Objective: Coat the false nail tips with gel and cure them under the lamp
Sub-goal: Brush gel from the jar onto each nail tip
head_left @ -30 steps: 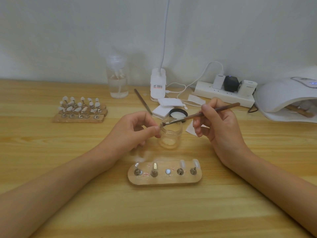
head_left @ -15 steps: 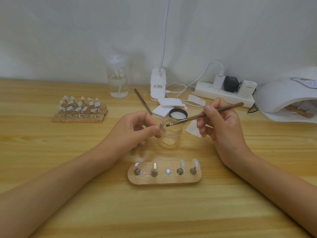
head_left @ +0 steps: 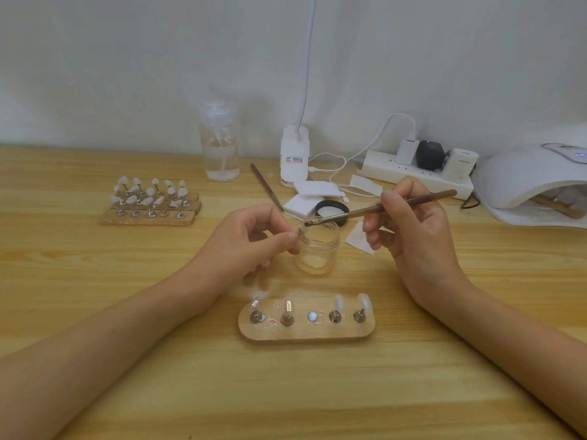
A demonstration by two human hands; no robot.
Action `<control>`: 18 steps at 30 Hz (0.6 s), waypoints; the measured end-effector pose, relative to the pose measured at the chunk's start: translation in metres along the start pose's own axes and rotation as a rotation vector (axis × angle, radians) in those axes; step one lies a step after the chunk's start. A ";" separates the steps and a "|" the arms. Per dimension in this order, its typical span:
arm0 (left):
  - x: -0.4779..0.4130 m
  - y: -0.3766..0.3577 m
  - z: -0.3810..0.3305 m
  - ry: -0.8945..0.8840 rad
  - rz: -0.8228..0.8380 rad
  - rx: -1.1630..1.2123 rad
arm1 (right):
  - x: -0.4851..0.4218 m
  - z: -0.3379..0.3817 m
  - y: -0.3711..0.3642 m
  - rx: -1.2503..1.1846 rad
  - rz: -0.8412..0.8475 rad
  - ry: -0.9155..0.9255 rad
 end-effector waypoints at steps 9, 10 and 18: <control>-0.001 0.000 0.001 -0.003 -0.001 0.001 | 0.001 -0.003 0.002 0.043 -0.011 -0.013; -0.001 0.001 0.001 -0.005 -0.001 0.002 | 0.001 -0.004 0.003 0.024 -0.019 -0.015; 0.000 0.001 0.000 -0.026 0.000 0.012 | 0.001 -0.004 -0.001 0.014 0.020 -0.027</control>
Point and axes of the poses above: each hand's wrist, its own x-axis away from the middle knuckle, its own y-axis out of the back of the hand, z = x × y, the point moved 6 cm from there along -x, towards the middle knuckle, and after that the axes turned 12 degrees about x, right-handed, at the moved point
